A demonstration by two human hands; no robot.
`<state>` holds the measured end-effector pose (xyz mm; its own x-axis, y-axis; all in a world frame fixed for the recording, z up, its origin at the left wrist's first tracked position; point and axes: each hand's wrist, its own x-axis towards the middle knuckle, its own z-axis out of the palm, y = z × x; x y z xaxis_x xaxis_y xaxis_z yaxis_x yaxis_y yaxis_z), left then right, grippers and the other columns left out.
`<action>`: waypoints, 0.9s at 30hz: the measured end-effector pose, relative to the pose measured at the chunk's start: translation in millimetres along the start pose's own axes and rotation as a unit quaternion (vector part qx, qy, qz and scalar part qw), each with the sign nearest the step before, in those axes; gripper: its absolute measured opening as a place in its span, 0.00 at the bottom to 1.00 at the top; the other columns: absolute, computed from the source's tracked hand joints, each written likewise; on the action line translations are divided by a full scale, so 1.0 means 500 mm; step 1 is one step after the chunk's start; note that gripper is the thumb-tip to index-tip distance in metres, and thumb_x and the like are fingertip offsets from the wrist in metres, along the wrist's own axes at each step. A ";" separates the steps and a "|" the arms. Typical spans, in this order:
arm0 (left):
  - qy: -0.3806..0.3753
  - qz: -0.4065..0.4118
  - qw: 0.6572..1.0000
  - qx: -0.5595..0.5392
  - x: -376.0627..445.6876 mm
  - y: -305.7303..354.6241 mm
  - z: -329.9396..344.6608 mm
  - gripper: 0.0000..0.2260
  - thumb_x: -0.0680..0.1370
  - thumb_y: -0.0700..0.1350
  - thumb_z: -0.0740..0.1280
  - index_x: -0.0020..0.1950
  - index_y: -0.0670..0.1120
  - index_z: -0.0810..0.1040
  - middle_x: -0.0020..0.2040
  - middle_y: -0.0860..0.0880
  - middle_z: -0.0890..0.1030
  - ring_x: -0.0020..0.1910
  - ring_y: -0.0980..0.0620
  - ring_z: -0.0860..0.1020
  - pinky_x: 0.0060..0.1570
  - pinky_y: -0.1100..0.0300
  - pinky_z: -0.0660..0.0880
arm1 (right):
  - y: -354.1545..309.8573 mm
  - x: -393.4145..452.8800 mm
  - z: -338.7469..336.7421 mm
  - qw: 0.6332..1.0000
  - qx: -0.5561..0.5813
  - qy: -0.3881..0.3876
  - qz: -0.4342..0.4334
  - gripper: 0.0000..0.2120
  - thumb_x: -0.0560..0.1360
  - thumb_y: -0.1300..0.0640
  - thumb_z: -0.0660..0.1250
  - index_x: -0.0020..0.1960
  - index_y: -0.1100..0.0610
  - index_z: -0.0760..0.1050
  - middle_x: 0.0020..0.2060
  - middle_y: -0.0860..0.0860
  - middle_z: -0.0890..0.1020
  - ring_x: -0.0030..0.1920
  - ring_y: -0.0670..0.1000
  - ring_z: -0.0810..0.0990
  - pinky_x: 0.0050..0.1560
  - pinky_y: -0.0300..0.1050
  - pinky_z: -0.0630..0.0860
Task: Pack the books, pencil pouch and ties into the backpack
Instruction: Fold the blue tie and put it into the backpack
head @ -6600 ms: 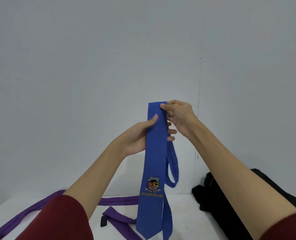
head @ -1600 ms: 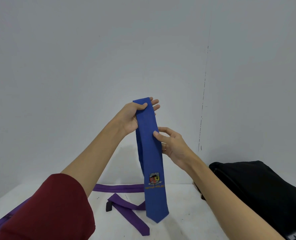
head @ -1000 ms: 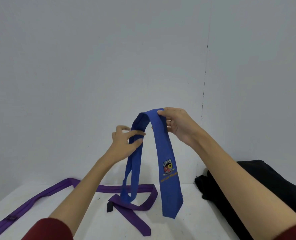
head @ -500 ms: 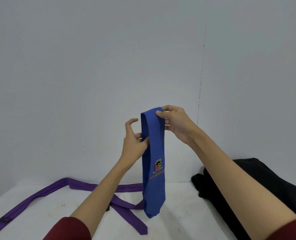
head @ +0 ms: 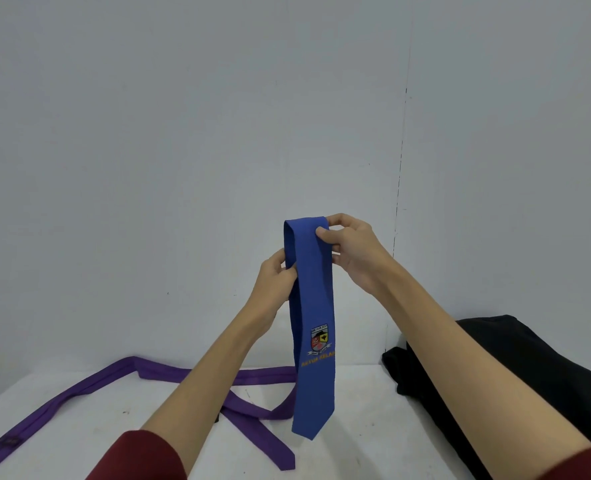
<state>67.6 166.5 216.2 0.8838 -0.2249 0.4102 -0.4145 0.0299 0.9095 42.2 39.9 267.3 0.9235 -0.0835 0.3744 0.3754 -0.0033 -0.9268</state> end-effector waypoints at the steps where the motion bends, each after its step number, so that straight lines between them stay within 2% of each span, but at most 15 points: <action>1: -0.001 -0.001 1.000 -0.006 -0.001 0.001 0.000 0.07 0.81 0.41 0.59 0.57 0.48 0.73 0.49 0.47 0.81 0.46 0.47 0.79 0.49 0.50 0.77 | 0.001 0.000 0.000 1.000 -0.002 0.003 -0.002 0.05 0.78 0.65 0.62 0.44 0.57 0.73 0.40 0.52 0.81 0.39 0.50 0.79 0.45 0.45 0.76; 6: -0.011 0.000 1.000 -0.020 0.000 0.006 0.000 0.09 0.81 0.41 0.59 0.59 0.51 0.73 0.54 0.45 0.82 0.52 0.44 0.81 0.54 0.47 0.78 | 0.003 -0.004 0.003 0.999 0.002 0.027 -0.018 0.06 0.76 0.67 0.64 0.42 0.59 0.74 0.40 0.51 0.80 0.41 0.49 0.79 0.42 0.41 0.77; 12: -0.011 0.012 0.997 -0.070 -0.004 0.004 0.018 0.08 0.81 0.41 0.58 0.58 0.50 0.73 0.47 0.46 0.84 0.47 0.44 0.83 0.54 0.44 0.78 | 0.017 0.000 0.021 0.994 0.028 0.107 -0.003 0.06 0.74 0.67 0.67 0.40 0.58 0.76 0.44 0.54 0.81 0.48 0.56 0.79 0.51 0.54 0.77; 14: -0.006 0.009 0.994 -0.110 -0.007 0.003 0.024 0.09 0.82 0.46 0.56 0.53 0.50 0.75 0.43 0.49 0.85 0.46 0.44 0.83 0.54 0.43 0.77 | 0.018 -0.001 0.024 0.992 0.024 0.122 -0.005 0.06 0.73 0.67 0.68 0.40 0.57 0.77 0.44 0.53 0.81 0.49 0.56 0.79 0.53 0.55 0.77; 15: -0.007 0.004 0.991 -0.133 -0.008 0.005 0.027 0.12 0.83 0.50 0.54 0.52 0.50 0.76 0.42 0.49 0.85 0.45 0.44 0.83 0.54 0.44 0.78 | 0.019 -0.002 0.024 0.992 0.021 0.126 -0.007 0.07 0.73 0.67 0.68 0.40 0.57 0.77 0.43 0.53 0.81 0.49 0.56 0.79 0.53 0.54 0.76; 17: -0.014 -0.009 0.985 -0.170 -0.008 0.005 0.029 0.18 0.82 0.56 0.50 0.50 0.52 0.78 0.42 0.48 0.85 0.45 0.44 0.83 0.52 0.46 0.78 | 0.022 -0.003 0.024 0.991 0.014 0.133 -0.011 0.07 0.73 0.66 0.69 0.40 0.56 0.77 0.43 0.53 0.82 0.49 0.55 0.79 0.52 0.53 0.76; 18: -0.018 -0.010 0.984 -0.175 -0.008 0.005 0.029 0.18 0.81 0.57 0.51 0.51 0.52 0.78 0.44 0.48 0.85 0.46 0.43 0.83 0.52 0.47 0.79 | 0.022 -0.003 0.024 0.991 0.010 0.133 -0.011 0.07 0.73 0.66 0.69 0.40 0.56 0.78 0.43 0.52 0.82 0.49 0.55 0.79 0.52 0.53 0.76; 21: -0.023 0.013 0.993 -0.118 -0.011 -0.002 0.025 0.08 0.80 0.48 0.60 0.58 0.50 0.73 0.53 0.44 0.82 0.49 0.43 0.82 0.51 0.48 0.79 | 0.020 -0.004 0.022 0.992 0.010 0.125 -0.016 0.06 0.73 0.66 0.69 0.41 0.57 0.78 0.43 0.53 0.82 0.49 0.56 0.80 0.50 0.52 0.78; 24: -0.032 0.033 0.997 -0.063 -0.011 -0.012 0.020 0.11 0.79 0.40 0.63 0.61 0.50 0.70 0.55 0.44 0.81 0.48 0.46 0.83 0.49 0.51 0.80 | 0.012 -0.004 0.017 0.994 0.003 0.111 -0.023 0.07 0.73 0.67 0.68 0.40 0.57 0.77 0.42 0.52 0.81 0.47 0.55 0.79 0.42 0.45 0.77; 27: -0.029 0.046 0.996 -0.064 -0.014 -0.010 0.015 0.13 0.79 0.39 0.62 0.62 0.50 0.69 0.55 0.44 0.81 0.47 0.46 0.83 0.47 0.52 0.81 | 0.012 -0.002 0.012 0.994 0.006 0.104 -0.027 0.06 0.72 0.65 0.70 0.42 0.56 0.76 0.44 0.53 0.80 0.48 0.53 0.79 0.44 0.43 0.76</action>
<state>62.0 160.5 208.5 0.8277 -0.2720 0.4908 -0.4585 0.1763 0.8710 44.2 46.1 261.7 0.8662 -0.2874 0.4089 0.4262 -0.0025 -0.9046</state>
